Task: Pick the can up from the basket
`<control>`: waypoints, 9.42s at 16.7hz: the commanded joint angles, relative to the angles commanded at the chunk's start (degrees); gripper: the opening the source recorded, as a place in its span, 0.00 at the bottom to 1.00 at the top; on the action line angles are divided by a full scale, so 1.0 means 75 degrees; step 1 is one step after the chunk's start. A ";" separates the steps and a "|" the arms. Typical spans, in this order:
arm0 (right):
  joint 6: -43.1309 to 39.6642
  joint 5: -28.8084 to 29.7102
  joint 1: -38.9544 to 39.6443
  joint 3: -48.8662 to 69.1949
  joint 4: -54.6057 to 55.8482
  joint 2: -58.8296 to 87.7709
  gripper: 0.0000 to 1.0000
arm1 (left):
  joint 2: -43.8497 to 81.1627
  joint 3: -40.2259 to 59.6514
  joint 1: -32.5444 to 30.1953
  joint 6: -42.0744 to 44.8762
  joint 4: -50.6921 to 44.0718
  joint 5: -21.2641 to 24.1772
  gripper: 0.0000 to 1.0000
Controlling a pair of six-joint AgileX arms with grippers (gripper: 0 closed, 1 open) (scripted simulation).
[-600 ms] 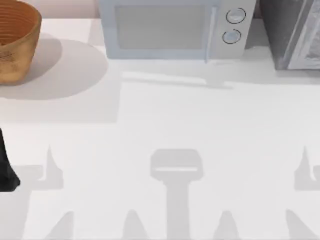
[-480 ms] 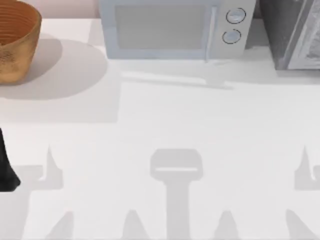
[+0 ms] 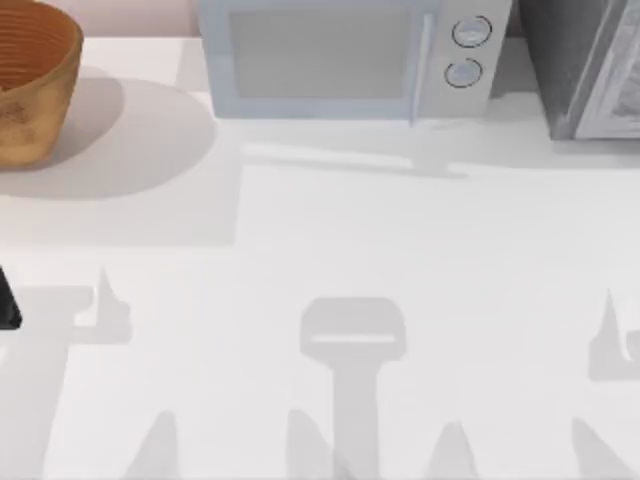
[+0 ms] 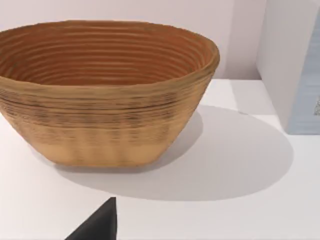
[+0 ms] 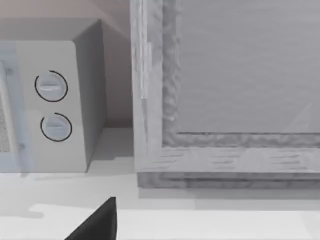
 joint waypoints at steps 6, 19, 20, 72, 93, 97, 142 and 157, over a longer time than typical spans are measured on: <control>0.0000 0.0000 0.0000 0.0000 0.0000 0.0000 1.00 | 0.4935 0.4381 0.0199 0.0078 -0.1722 0.0388 1.00; 0.0000 0.0000 0.0000 0.0000 0.0000 0.0000 1.00 | 1.4262 1.3820 0.1042 0.0961 -0.6187 0.1065 1.00; 0.0000 0.0000 0.0000 0.0000 0.0000 0.0000 1.00 | 1.4740 1.4340 0.1108 0.1055 -0.6483 0.1101 1.00; 0.0000 0.0000 0.0000 0.0000 0.0000 0.0000 1.00 | 1.7725 1.6992 0.1440 0.1595 -0.7228 0.1277 0.00; 0.0000 0.0000 0.0000 0.0000 0.0000 0.0000 1.00 | 0.2284 0.2549 0.0271 0.0504 -0.1075 0.0234 0.00; 0.0000 0.0000 0.0000 0.0000 0.0000 0.0000 1.00 | -0.0630 -0.0298 0.0027 0.0280 0.0201 0.0010 0.00; 0.0000 0.0000 0.0000 0.0000 0.0000 0.0000 1.00 | 1.5111 0.5079 -0.2187 0.0358 1.1429 0.9257 0.00; 0.0000 0.0000 0.0000 0.0000 0.0000 0.0000 1.00 | 1.6376 0.5628 -0.2346 0.0358 1.2119 0.9995 0.30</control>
